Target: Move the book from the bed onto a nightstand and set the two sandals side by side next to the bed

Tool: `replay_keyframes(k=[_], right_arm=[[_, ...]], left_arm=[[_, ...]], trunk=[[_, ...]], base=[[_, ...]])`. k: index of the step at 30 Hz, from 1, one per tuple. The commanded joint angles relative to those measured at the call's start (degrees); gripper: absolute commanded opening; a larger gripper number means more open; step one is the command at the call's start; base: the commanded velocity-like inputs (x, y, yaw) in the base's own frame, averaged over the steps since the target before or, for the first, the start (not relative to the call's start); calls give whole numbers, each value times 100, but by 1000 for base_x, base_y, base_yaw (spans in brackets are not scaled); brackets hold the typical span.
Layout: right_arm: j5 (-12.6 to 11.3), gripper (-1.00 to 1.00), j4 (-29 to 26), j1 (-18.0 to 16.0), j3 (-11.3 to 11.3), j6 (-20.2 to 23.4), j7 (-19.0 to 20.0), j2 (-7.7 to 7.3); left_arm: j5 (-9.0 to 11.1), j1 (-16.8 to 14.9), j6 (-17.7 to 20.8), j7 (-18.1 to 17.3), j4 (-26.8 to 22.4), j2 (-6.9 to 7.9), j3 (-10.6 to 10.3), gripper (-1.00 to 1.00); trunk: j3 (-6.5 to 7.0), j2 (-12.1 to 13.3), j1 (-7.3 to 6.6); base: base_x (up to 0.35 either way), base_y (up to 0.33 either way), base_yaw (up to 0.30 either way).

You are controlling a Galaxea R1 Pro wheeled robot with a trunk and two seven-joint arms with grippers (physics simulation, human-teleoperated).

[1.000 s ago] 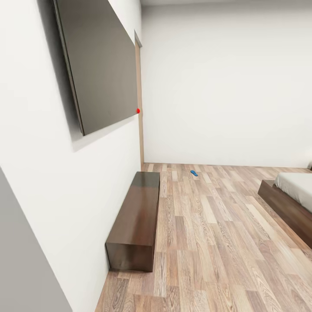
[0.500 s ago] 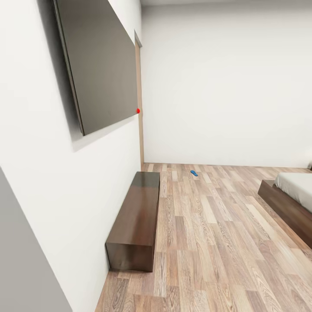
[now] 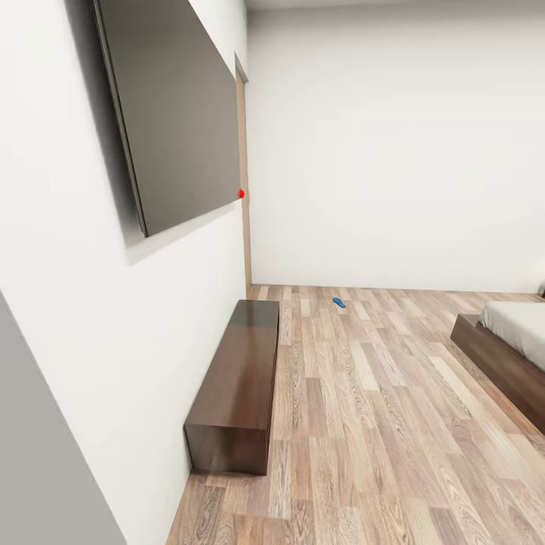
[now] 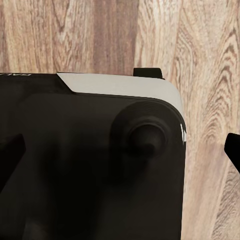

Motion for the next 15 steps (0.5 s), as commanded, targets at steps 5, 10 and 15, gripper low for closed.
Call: replay_keyframes(k=[5, 10, 15], right_arm=[[-4, 100, 6, -4, -2, -20, 14, 0], [-4, 100, 6, -4, -2, -20, 14, 0], [-4, 100, 6, -4, -2, -20, 14, 0]], left_arm=[[10, -4, -18, -8, 5, -2, 29, 100], [10, -4, -18, -8, 5, -2, 29, 100], [10, -4, -18, -8, 5, -2, 29, 100]], trunk=[[-6, -3, 0], [-6, -3, 0], [-6, -3, 0]], base=[[0, 0, 0], [0, 0, 0], [0, 0, 0]])
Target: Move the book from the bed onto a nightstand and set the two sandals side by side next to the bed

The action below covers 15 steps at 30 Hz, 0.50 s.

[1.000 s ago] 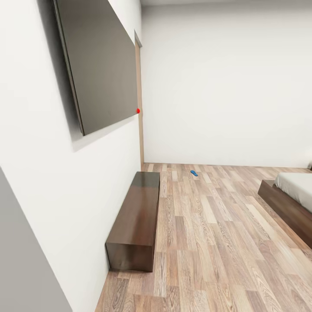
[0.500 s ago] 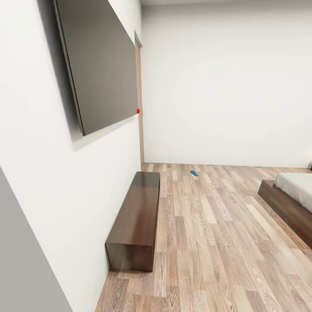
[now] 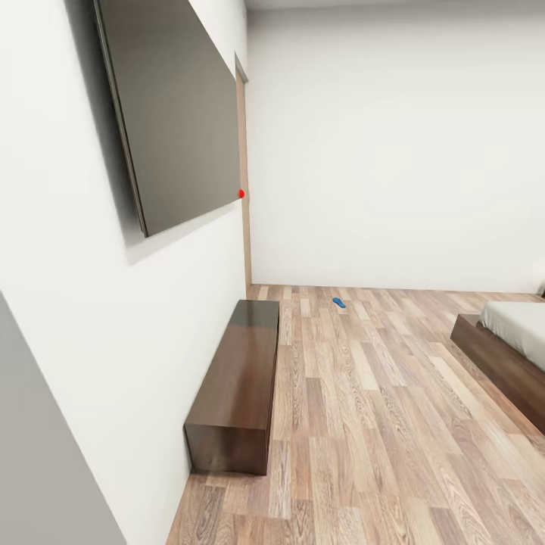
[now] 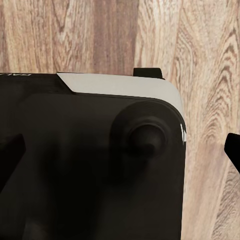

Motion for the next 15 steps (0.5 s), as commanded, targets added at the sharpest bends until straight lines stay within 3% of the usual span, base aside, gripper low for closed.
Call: replay_keyframes(k=[1, 15], right_arm=[[-4, 100, 6, -4, -2, -20, 14, 0], [-4, 100, 6, -4, -2, -20, 14, 0]], left_arm=[[10, -4, -18, -8, 5, -2, 29, 100], [10, -4, -18, -8, 5, -2, 29, 100]], trunk=[[-6, -3, 0], [-6, -3, 0]], base=[[0, 0, 0], [0, 0, 0]])
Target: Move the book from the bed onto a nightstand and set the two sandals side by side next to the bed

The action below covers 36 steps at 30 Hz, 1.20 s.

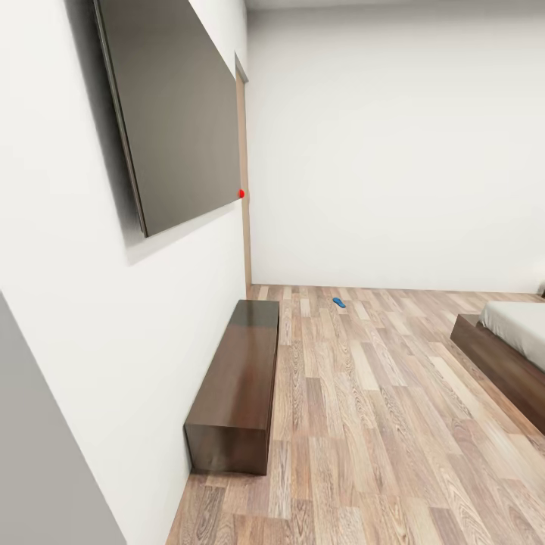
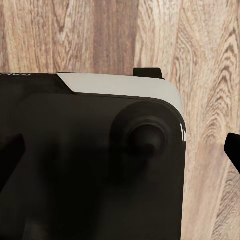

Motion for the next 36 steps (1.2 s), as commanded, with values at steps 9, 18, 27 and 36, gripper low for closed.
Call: replay_keyframes(k=[9, 18, 27, 36], right_arm=[[-4, 100, 6, -4, -2, -20, 14, 0], [-4, 100, 6, -4, -2, -20, 14, 0], [26, 100, 162, 404, 5, 427, -138, -80], [22, 100, 166, 376, 5, 404, -134, -84]], left_arm=[[10, -4, -18, -8, 5, -2, 29, 100], [10, -4, -18, -8, 5, -2, 29, 100], [-129, 414, 849, 82, 527, 162, -295, 100], [-163, 428, 846, 86, 497, 259, -277, 100]], trunk=[[-6, -3, 0], [-5, -3, 0], [-5, -3, 0], [-5, -3, 0]], base=[[0, 0, 0], [0, 0, 0], [0, 0, 0], [0, 0, 0]])
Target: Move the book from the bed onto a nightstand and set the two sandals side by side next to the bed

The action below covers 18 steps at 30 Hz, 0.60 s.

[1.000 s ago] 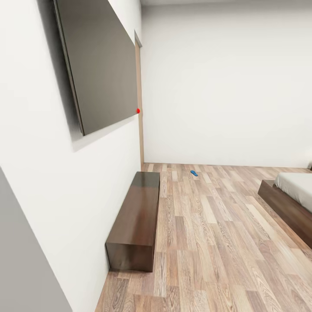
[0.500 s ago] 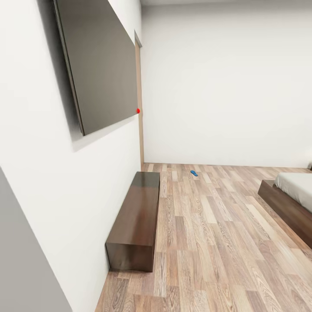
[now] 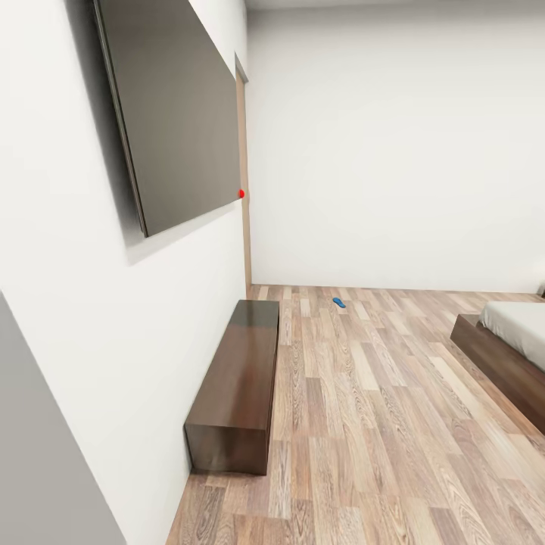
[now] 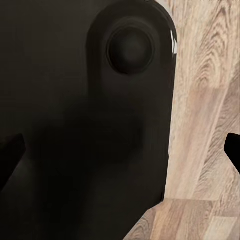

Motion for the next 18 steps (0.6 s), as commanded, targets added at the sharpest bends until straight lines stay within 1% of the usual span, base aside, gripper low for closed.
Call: replay_keyframes(k=[1, 9, 18], right_arm=[[-1, 100, 1, -3, 0, -5, -2, -1], [-13, 100, -22, -5, -6, 21, -6, -1], [-18, 100, -39, -1, -1, 89, -4, 11]], left_arm=[[-7, 2, -1, 1, -7, 3, 3, 100], [25, 3, 5, 0, -2, -17, 31, 100], [40, 3, 3, -9, -1, -117, 19, 100]], trunk=[[-4, -2, 0], [-4, -2, 0], [-4, -2, 0]], base=[[0, 0, 0], [0, 0, 0], [0, 0, 0]])
